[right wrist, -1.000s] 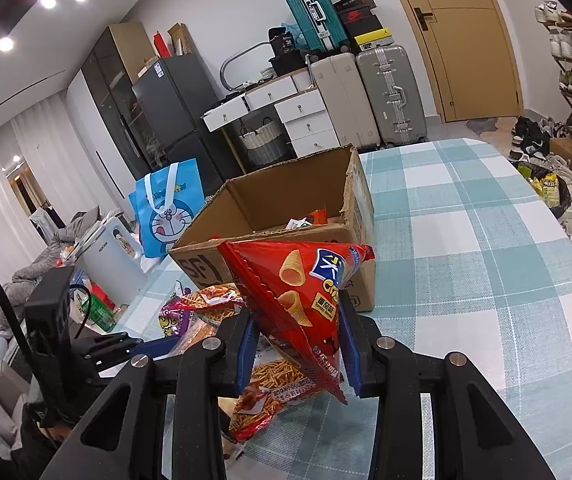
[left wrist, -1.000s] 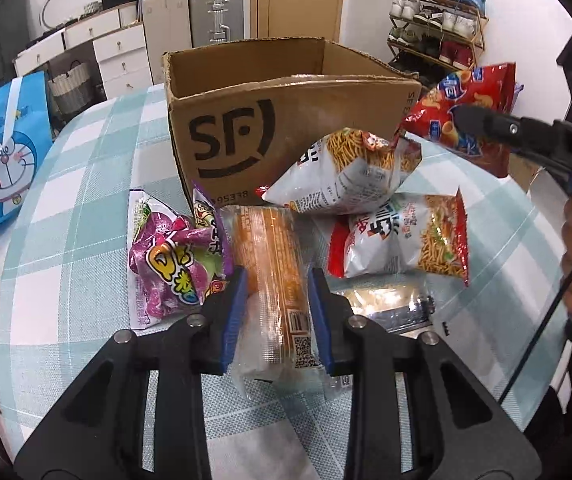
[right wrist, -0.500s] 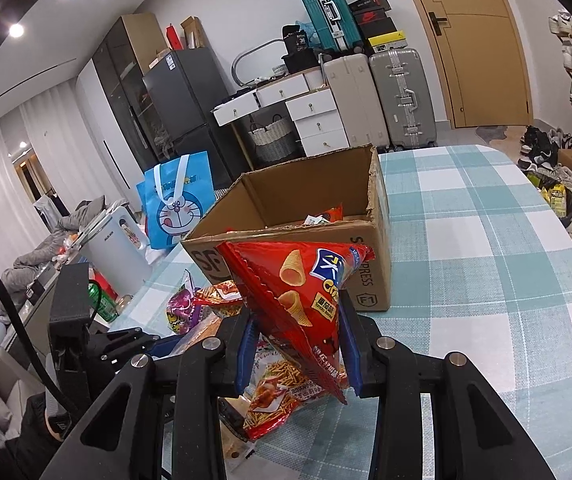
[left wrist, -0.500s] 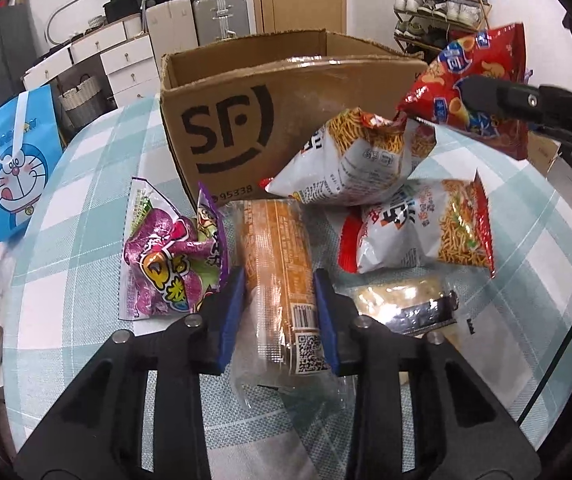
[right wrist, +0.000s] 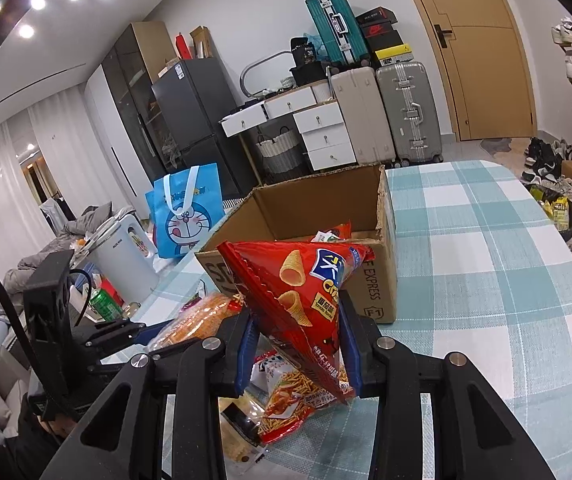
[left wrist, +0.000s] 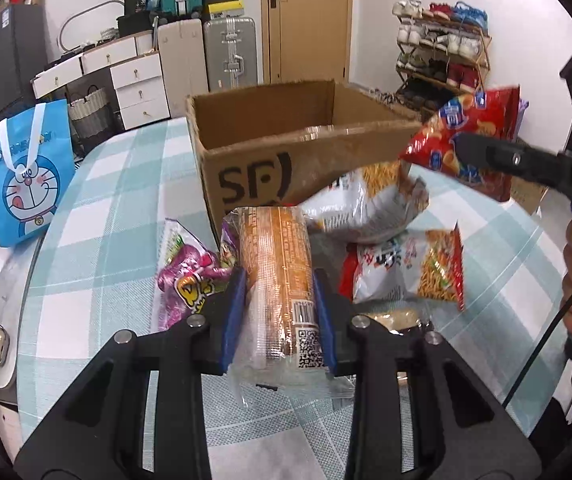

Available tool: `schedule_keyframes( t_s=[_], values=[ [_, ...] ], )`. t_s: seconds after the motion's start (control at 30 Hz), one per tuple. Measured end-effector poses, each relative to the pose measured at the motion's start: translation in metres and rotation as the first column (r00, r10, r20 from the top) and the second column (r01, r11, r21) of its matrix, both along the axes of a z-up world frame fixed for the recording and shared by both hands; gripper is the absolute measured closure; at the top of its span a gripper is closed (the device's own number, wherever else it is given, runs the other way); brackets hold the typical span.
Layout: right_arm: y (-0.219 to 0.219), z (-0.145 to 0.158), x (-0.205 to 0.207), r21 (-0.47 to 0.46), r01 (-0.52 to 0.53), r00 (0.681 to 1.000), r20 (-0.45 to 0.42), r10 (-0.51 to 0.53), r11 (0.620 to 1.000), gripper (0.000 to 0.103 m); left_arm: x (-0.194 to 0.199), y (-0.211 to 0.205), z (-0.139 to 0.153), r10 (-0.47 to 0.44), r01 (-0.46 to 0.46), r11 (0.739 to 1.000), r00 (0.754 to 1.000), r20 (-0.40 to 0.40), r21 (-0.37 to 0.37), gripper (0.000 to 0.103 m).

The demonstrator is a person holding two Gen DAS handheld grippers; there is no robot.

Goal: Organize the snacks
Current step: 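Lift and carry the bread pack and chip bag over the cardboard box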

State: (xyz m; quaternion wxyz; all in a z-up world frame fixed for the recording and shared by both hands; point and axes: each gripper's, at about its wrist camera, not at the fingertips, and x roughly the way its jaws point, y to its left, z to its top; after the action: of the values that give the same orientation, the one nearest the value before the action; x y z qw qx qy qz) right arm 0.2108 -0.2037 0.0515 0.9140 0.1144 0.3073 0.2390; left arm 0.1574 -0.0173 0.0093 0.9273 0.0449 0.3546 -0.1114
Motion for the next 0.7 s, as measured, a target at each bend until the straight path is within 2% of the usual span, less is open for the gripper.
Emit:
schedule_keyframes(
  t_s=[0.7],
  values=[
    [-0.004,0.038,-0.019,0.048,0.019,0.992,0.124,-0.025,0.999,0.067,-0.026,0.021,0.091,0.055,-0.033,0.991,0.984,0.17,-0.132,0.074]
  ],
)
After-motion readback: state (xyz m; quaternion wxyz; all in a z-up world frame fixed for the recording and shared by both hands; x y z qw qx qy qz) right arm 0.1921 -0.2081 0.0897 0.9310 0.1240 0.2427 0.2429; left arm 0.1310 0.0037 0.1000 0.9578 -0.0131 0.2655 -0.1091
